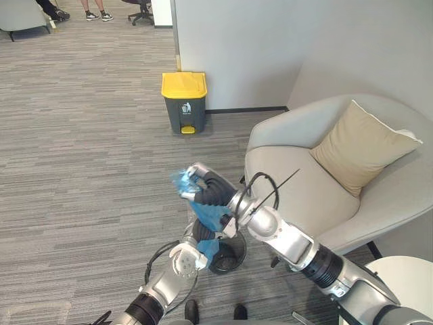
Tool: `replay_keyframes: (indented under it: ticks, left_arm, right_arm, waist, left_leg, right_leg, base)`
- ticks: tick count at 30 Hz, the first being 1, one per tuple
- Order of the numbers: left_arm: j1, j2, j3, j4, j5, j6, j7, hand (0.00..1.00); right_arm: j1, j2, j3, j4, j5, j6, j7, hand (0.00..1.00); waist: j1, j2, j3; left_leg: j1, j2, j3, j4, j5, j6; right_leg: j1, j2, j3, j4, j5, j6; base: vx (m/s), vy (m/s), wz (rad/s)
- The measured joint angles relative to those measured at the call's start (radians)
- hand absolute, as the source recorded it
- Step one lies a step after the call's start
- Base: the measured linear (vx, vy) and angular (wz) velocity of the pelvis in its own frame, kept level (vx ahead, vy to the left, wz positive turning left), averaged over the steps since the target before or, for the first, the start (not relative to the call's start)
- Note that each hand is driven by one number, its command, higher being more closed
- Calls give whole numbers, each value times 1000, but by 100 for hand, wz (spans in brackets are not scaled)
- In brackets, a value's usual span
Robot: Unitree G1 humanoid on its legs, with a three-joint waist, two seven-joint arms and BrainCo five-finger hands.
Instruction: Gather rubbish on tea table into small bin, then transfer packed bag to large trash can.
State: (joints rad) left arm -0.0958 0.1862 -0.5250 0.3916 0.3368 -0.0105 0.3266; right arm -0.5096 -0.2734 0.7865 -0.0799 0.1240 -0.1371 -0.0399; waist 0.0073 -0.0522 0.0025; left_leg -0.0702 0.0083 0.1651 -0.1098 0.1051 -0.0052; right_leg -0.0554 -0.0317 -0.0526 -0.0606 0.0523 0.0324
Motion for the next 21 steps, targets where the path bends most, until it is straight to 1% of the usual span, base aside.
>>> replay_keyframes:
  ticks: [2, 4, 7, 10, 13, 16, 20, 21]
  left_arm:
    - [0, -13, 21, 22, 17, 14, 11, 100]
    - [0, -18, 38, 41, 18, 29, 41, 100]
    - [0, -26, 70, 53, 16, 47, 46, 100]
    - [0, -26, 84, 54, 13, 49, 53, 100]
    - [0, -38, 106, 54, 10, 49, 64, 100]
    - [2, -41, 125, 54, -26, 49, 65, 100]
    - [18, -44, 155, 52, -67, 49, 66, 100]
    - [30, -43, 162, 49, -84, 49, 66, 100]
  right_arm:
    - [-1, 11, 3, 22, 17, 8, -1, 100]
    - [-1, 12, 7, 23, 36, 15, -1, 100]
    - [-4, 24, 8, 22, 44, 15, 0, 100]
    - [-12, 38, 8, 22, 72, 15, 2, 100]
    - [-19, 38, 8, 22, 76, 14, 2, 100]
    - [-14, 38, 7, 21, 84, 12, 5, 100]
    - [38, 37, -1, 16, 79, 3, 21, 100]
    - [70, 37, -7, 16, 72, -1, 23, 0]
  waist:
    - [0, -3, -2]
    - [-1, -4, -3]
    - [-2, -5, -3]
    - [-6, -5, -3]
    - [-7, -5, -3]
    - [-9, -5, -3]
    - [-12, -5, -3]
    - [-14, -5, -3]
  left_leg:
    - [0, 1, 6, 0, -4, -6]
    - [0, 1, 12, 0, -6, -8]
    - [-1, 2, 16, 0, -7, -9]
    - [0, 2, 16, 0, -6, -9]
    - [0, 1, 17, 0, -6, -9]
    - [1, 1, 17, 0, -6, -9]
    - [1, 1, 17, 1, -6, -9]
    - [1, 1, 17, 4, -6, -9]
  right_leg:
    - [0, 0, 6, 3, 0, 0]
    - [-3, 0, 12, 5, 0, 0]
    - [-14, 1, 16, 12, -1, 1]
    - [-15, 1, 17, 16, -2, 1]
    - [-16, 0, 17, 18, -3, 2]
    - [-16, 0, 18, 18, -3, 2]
    - [-15, 0, 17, 18, -3, 2]
    - [-14, 0, 17, 18, -3, 2]
  base:
    - [0, 0, -10]
    - [2, 10, -9]
    - [-1, 21, -5]
    - [0, 0, 0]
    - [0, 0, 0]
    - [0, 0, 0]
    - [9, 3, 0]
    - [0, 0, 0]
